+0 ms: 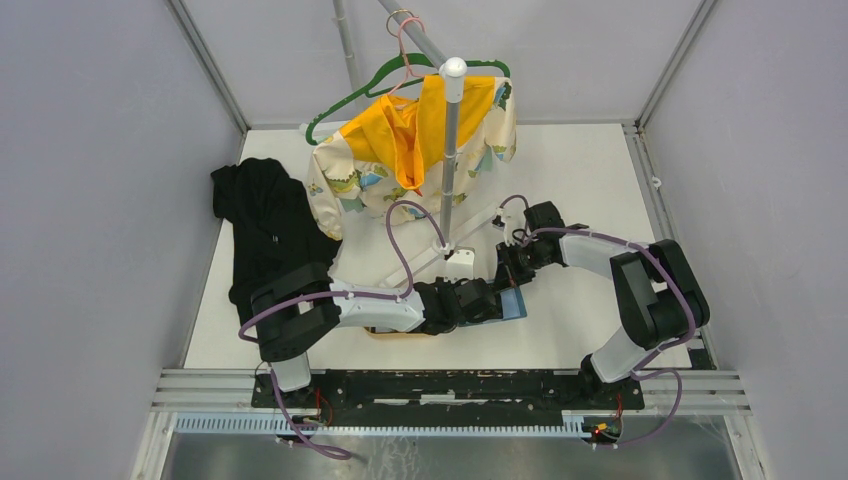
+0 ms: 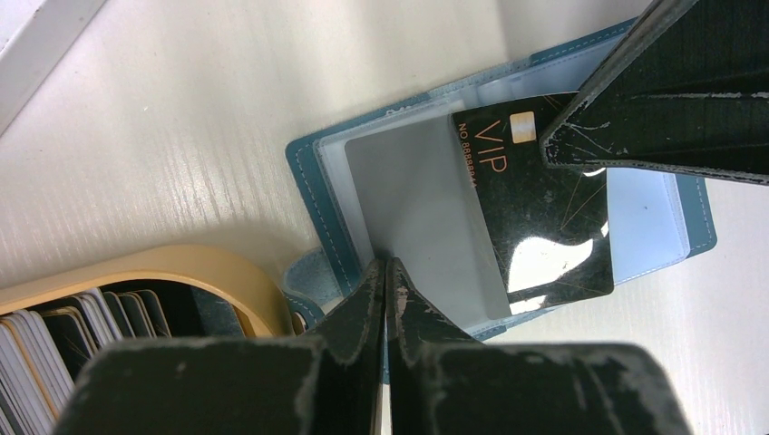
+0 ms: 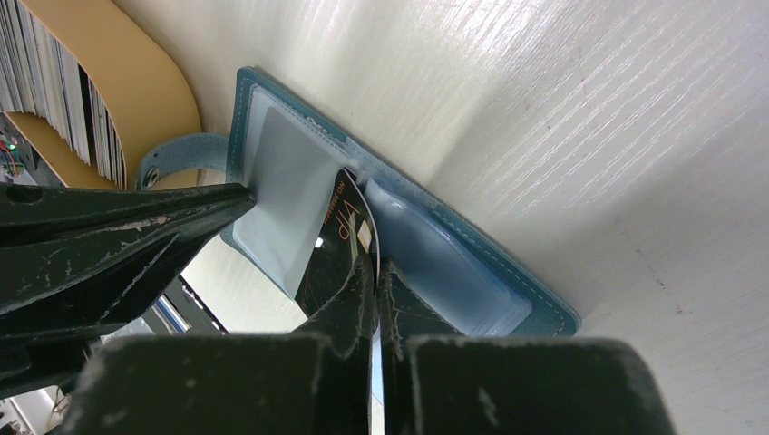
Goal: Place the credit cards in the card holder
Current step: Insert the credit card into the storage box.
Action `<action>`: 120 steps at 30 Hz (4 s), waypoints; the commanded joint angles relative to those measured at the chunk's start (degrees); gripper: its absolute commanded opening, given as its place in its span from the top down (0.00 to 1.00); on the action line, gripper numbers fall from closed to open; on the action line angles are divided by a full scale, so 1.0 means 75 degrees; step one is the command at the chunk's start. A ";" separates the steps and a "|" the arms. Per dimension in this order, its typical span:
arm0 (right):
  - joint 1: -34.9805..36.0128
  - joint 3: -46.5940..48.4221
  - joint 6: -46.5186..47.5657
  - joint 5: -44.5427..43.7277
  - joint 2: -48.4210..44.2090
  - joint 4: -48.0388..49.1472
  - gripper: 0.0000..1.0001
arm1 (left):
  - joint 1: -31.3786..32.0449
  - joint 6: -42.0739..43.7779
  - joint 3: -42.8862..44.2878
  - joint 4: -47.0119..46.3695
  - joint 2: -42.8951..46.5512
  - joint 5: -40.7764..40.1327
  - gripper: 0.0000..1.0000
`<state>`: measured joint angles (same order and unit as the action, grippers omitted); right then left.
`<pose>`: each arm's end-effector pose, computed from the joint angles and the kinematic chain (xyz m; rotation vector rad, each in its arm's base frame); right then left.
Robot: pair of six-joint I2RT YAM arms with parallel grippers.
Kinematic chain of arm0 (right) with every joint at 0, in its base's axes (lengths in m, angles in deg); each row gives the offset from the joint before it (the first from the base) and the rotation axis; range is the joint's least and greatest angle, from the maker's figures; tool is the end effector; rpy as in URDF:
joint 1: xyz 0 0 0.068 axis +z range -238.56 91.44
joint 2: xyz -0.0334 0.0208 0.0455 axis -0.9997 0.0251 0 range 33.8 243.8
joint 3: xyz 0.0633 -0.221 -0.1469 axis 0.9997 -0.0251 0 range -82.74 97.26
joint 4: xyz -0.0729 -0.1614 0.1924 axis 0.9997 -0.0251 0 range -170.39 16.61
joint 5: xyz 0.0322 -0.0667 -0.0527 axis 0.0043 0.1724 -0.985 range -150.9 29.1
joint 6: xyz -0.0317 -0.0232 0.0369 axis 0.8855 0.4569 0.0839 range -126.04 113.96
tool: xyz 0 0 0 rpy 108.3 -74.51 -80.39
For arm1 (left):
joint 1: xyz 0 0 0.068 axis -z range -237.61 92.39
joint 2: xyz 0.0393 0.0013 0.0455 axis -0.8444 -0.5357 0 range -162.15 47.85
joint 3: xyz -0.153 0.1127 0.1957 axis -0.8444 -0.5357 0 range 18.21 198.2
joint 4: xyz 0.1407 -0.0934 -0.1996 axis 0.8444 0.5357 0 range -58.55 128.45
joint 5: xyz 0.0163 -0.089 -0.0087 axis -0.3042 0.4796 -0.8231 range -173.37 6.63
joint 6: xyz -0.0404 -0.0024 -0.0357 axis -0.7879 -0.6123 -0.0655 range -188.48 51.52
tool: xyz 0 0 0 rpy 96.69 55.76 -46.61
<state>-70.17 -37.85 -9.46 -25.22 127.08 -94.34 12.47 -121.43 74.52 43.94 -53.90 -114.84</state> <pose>0.2581 0.1078 0.1375 -0.5186 2.7068 0.9646 0.1346 -0.3169 0.1510 0.1647 2.3916 -0.2827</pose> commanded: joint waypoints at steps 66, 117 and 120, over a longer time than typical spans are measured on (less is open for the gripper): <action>0.0278 -0.0066 0.0235 0.0085 0.0665 0.0344 0.78 | 0.0628 0.0339 0.3123 0.0363 -0.2092 -0.1361 0.89; -0.0519 0.0405 0.3674 0.1553 -0.2909 -0.0610 0.60 | 0.0436 0.1098 0.0291 -0.0475 0.1221 -0.0414 0.53; -0.0510 0.0059 0.5142 0.2612 -0.3630 -0.0752 0.60 | 0.0599 0.1419 -0.0313 -0.0766 0.1900 -0.0324 0.52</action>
<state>-74.00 -36.04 12.99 -16.46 106.05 -98.54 15.51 -116.78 76.40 43.64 -46.19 -118.84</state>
